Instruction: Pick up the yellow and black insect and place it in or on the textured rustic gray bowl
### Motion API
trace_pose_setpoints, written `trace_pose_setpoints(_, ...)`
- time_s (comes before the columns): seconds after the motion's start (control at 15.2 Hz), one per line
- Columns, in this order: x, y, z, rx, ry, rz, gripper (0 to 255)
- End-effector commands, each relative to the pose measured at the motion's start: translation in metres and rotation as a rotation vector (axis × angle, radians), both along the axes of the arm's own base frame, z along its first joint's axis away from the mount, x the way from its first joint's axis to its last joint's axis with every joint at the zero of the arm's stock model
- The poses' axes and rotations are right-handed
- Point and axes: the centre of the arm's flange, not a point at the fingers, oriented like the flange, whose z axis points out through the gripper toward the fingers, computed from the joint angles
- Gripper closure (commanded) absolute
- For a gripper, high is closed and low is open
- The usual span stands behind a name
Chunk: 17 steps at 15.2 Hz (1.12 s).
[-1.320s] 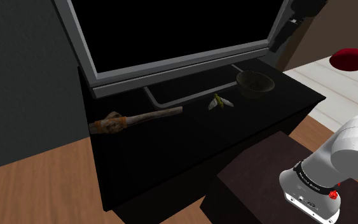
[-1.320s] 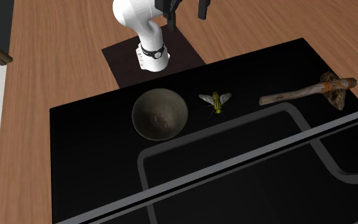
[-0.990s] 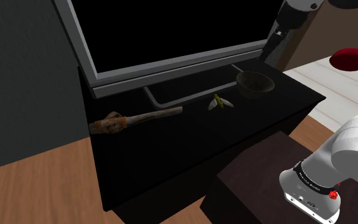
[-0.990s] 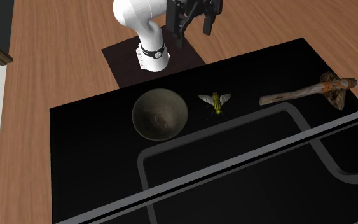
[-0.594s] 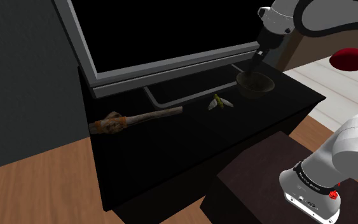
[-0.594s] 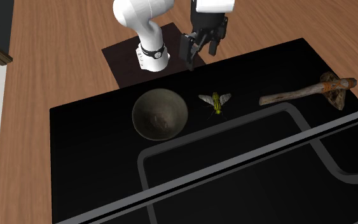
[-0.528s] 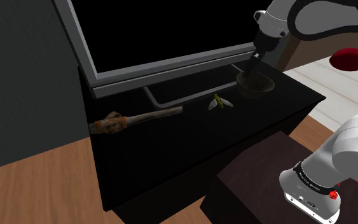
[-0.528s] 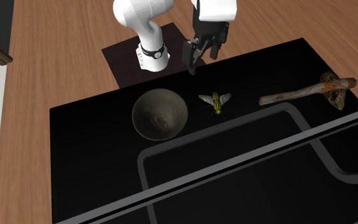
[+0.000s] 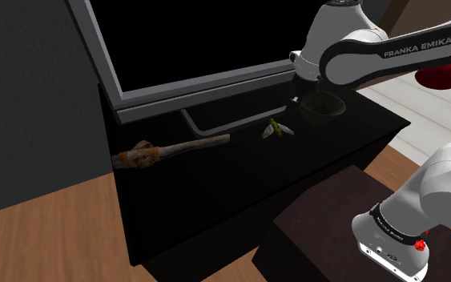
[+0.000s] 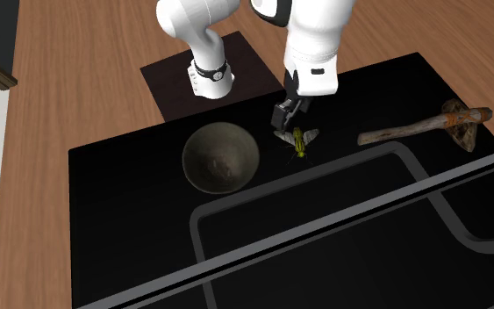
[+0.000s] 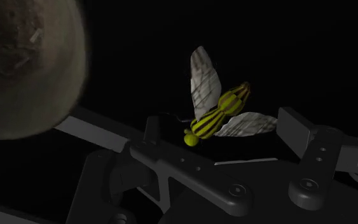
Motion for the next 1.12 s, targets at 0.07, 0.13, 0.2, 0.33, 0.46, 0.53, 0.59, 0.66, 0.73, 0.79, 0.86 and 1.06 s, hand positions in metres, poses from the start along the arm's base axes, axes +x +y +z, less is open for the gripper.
trace_pose_setpoints(0.07, 0.010, 0.010, -0.036, 0.008, 0.020, 0.024, 0)
trace_pose_setpoints(0.13, 0.014, 0.014, -0.048, 0.011, 0.026, 0.032, 0)
trace_pose_setpoints(0.2, 0.016, 0.016, -0.055, 0.012, 0.030, 0.036, 0)
trace_pose_setpoints(0.33, 0.016, 0.016, -0.065, 0.012, 0.030, 0.036, 0)
trace_pose_setpoints(0.46, 0.017, 0.016, -0.076, 0.012, 0.030, 0.036, 0)
trace_pose_setpoints(0.53, 0.018, 0.015, -0.081, 0.012, 0.030, 0.036, 0)
trace_pose_setpoints(0.59, 0.018, 0.015, -0.086, 0.012, 0.030, 0.036, 0)
trace_pose_setpoints(0.66, 0.018, 0.015, -0.092, 0.012, 0.030, 0.036, 0)
trace_pose_setpoints(0.73, 0.019, 0.015, -0.095, 0.012, 0.030, 0.036, 0)
trace_pose_setpoints(0.79, 0.019, 0.015, -0.095, 0.012, 0.030, 0.036, 0)
trace_pose_setpoints(0.86, 0.019, 0.015, -0.095, 0.012, 0.030, 0.036, 0)
trace_pose_setpoints(1.06, 0.019, 0.015, -0.095, 0.012, 0.030, 0.036, 0)
